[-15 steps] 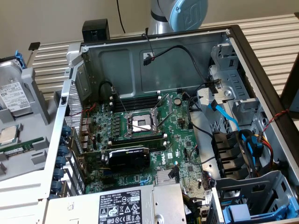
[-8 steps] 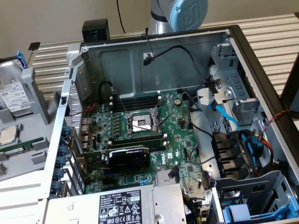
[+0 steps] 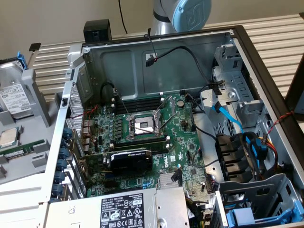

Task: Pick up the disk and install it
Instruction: 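Pick up the disk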

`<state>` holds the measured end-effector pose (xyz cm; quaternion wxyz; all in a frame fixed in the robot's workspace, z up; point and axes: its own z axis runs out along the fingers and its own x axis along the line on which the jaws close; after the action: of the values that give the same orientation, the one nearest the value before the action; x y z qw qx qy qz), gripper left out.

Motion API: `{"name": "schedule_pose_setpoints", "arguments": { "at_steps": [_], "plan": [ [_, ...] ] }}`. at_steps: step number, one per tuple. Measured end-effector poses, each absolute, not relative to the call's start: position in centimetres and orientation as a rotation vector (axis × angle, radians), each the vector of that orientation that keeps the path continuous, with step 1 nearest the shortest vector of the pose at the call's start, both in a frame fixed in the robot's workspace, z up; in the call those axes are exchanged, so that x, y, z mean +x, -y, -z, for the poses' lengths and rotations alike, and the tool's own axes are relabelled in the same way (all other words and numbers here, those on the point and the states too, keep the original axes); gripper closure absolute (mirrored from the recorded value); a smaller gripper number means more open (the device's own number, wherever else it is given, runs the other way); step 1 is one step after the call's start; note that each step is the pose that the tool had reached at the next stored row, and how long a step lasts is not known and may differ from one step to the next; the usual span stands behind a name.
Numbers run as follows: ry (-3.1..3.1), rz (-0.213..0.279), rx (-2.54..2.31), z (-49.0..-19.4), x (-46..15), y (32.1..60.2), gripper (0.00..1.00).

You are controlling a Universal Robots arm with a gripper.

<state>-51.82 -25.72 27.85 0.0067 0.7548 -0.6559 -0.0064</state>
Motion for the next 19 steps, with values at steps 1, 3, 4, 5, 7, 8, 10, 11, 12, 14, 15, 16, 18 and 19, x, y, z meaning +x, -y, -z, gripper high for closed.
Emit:
{"name": "schedule_pose_setpoints", "arguments": {
  "at_steps": [1, 3, 4, 5, 7, 8, 10, 11, 12, 14, 15, 16, 18, 19],
  "plan": [
    [2.052, 0.020, 2.361, -27.85, -51.82, 25.72, 0.63],
    [2.052, 0.020, 2.361, -27.84, -51.82, 25.72, 0.63],
    [2.052, 0.020, 2.361, -27.84, -51.82, 25.72, 0.63],
    [2.052, 0.020, 2.361, -27.84, -51.82, 25.72, 0.63],
    [2.052, 0.019, 2.361, -27.90, -51.86, 25.70, 0.63],
    [2.052, 0.018, 2.361, -27.93, -51.87, 25.69, 0.63],
    [2.051, 0.017, 2.360, -28.02, -51.89, 25.68, 0.63],
    [2.051, 0.017, 2.360, -28.07, -51.91, 25.68, 0.63],
    [2.051, 0.017, 2.360, -28.09, -51.92, 25.68, 0.63],
    [2.050, 0.017, 2.360, -28.17, -51.94, 25.66, 0.63],
    [2.050, 0.017, 2.360, -28.20, -51.94, 25.66, 0.63],
    [2.050, 0.016, 2.360, -28.24, -51.95, 25.65, 0.63],
    [2.050, 0.016, 2.359, -28.35, -51.98, 25.61, 0.63],
    [2.050, 0.016, 2.359, -28.41, -51.99, 25.59, 0.63]
  ]
}}
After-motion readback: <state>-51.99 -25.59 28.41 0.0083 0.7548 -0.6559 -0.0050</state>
